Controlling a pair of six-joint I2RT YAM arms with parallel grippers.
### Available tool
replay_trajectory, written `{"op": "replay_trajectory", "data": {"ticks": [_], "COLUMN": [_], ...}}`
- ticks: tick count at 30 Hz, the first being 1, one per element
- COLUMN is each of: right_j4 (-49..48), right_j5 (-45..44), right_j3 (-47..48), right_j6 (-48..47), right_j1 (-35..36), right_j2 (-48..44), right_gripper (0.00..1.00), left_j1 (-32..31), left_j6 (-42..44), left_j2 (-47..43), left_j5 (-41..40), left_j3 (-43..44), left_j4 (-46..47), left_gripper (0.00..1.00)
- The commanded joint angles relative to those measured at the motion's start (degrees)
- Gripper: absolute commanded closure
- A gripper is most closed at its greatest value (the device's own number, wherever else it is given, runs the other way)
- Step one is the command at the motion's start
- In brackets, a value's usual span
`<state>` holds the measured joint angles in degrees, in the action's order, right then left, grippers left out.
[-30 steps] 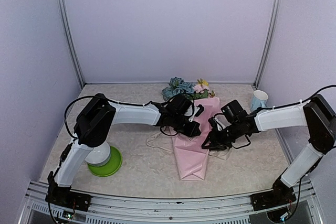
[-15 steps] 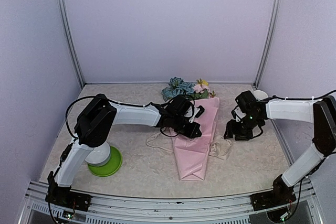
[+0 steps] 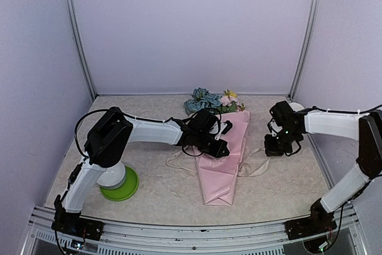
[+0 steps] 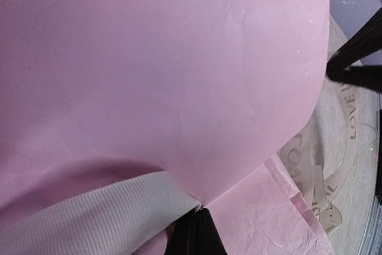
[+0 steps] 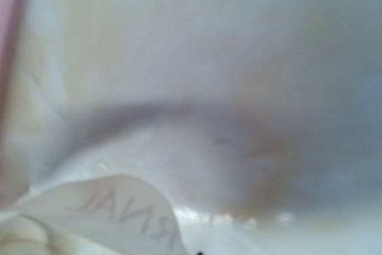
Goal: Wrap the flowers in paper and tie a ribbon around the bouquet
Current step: Pick up the right side of the ribbon from the center of the board, then cross the ribbon over the folded bouquet.
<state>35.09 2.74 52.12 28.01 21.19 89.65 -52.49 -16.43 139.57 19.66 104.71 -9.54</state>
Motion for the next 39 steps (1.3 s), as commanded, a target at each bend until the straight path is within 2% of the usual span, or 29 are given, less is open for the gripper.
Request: {"op": "replay_trajectory", "data": {"ticks": [1,4,9,13,16,18,21,26,30,33,39], "right_j4": [3.73,1.02,-12.83,-23.97,-37.38,-43.36,-46.88,-56.67,-56.38,-57.61,-48.04], "right_j5": [-10.55,-3.91,19.68,31.37,36.54,36.59,31.81,30.92,31.15,29.6,24.44], "right_j3": [6.3,8.28,6.82,3.17,-3.02,-5.58,-6.53,-11.52,-10.82,-10.87,-5.38], "right_j6": [2.01,-1.17,-8.38,-4.68,4.06,7.72,9.41,16.9,18.42,18.73,16.11], "right_j1": [-1.41,-1.41,-1.28,-0.94,1.07,3.73,8.22,8.77,8.7,8.71,8.56], "right_j2": [-15.93,-25.77,-37.46,-38.33,-34.48,-28.84,-21.18,-7.97,2.65,6.18,13.66], "right_gripper": [1.0,1.0,1.0,1.0,1.0,1.0,1.0,1.0,1.0,1.0,1.0], "left_j1": [0.06,0.24,0.61,1.07,1.31,1.63,2.0,2.65,2.74,3.16,3.36], "left_j6": [0.22,0.2,0.54,0.46,0.14,-0.34,-1.24,-3.58,-3.96,-4.4,-6.81], "left_j2": [1.11,1.08,0.8,0.73,0.62,0.62,0.47,-0.52,-2.71,-4.95,-8.83], "left_j5": [-1.51,-1.64,-1.87,-1.49,-0.91,-0.31,0.92,3.41,3.42,3.65,4.54], "left_j3": [-2.27,-2.51,-2.57,-2.72,-3.09,-3.31,-4.03,-6.48,-8.48,-11.32,-14.71], "left_j4": [-4.89,-4.74,-4.7,-4.54,-3.97,-3.39,-2.36,1.17,2.96,5.19,8.29], "left_gripper": [1.0,1.0,1.0,1.0,1.0,1.0,1.0,1.0,1.0,1.0,1.0]}}
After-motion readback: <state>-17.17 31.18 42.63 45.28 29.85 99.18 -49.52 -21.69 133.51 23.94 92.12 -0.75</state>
